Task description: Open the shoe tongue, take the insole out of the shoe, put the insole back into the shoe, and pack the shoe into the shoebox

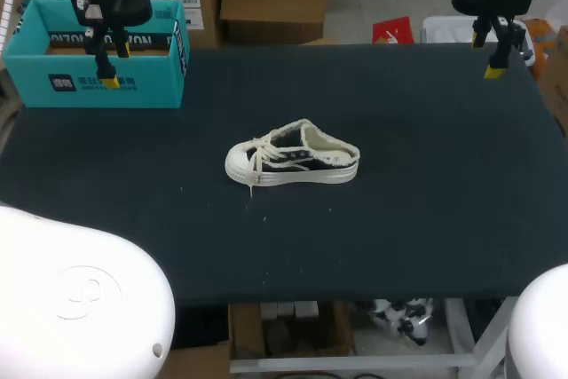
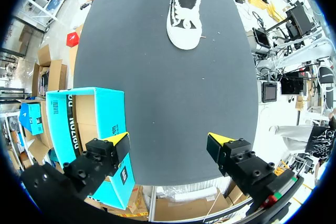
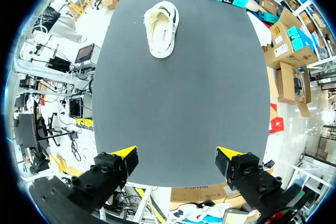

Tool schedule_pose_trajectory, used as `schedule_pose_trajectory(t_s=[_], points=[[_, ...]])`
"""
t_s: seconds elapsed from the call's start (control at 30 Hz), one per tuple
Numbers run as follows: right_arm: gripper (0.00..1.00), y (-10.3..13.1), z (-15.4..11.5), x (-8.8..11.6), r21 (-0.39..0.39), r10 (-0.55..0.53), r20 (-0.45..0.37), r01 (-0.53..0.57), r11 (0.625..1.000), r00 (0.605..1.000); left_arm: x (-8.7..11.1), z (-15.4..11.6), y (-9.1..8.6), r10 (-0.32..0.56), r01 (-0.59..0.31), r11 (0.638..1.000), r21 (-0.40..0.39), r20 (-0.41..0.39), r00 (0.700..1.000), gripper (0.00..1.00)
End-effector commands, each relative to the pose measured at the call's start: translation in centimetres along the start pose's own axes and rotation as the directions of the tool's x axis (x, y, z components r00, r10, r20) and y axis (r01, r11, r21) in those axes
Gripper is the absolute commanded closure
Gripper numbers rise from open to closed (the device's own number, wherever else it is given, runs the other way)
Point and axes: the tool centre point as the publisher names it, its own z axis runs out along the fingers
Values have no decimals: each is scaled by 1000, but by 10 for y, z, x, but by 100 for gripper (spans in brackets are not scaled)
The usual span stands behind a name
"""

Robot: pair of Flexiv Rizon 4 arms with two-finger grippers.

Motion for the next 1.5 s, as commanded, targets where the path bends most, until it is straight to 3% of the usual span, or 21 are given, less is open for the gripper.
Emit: schedule_pose_trajectory(t_s=[0.03, 0.77, 0.83, 1.0, 1.2, 1.37, 1.5], points=[[0, 0, 0, 0, 0, 0, 0, 0, 1000, 1000, 0, -1, 0, 0, 0, 1000, -1, -2, 1000, 0], [0, 0, 0, 0, 0, 0, 0, 0, 1000, 1000, 0, -1, 0, 0, 0, 1000, -1, -2, 1000, 0], [0, 0, 0, 0, 0, 0, 0, 0, 1000, 1000, 4, 2, -9, 15, -15, 1000, 4, -4, 1000, 0], [0, 15, 16, 5, -30, 24, -42, -25, 999, 999, 10, 11, -24, -43, 43, 999, -22, -27, 999, 0], [0, 31, 27, 17, -177, 38, -20, -41, 983, 999, 19, 17, -42, -154, 153, 988, -34, -43, 987, 0], [0, 46, 35, 25, -291, 61, -19, -64, 954, 998, 24, 14, -52, -267, 268, 963, 22, -55, 962, 0], [0, 62, 44, 29, -345, 67, -83, -92, 934, 994, 27, 12, -54, -313, 320, 943, 93, -77, 946, 0]])
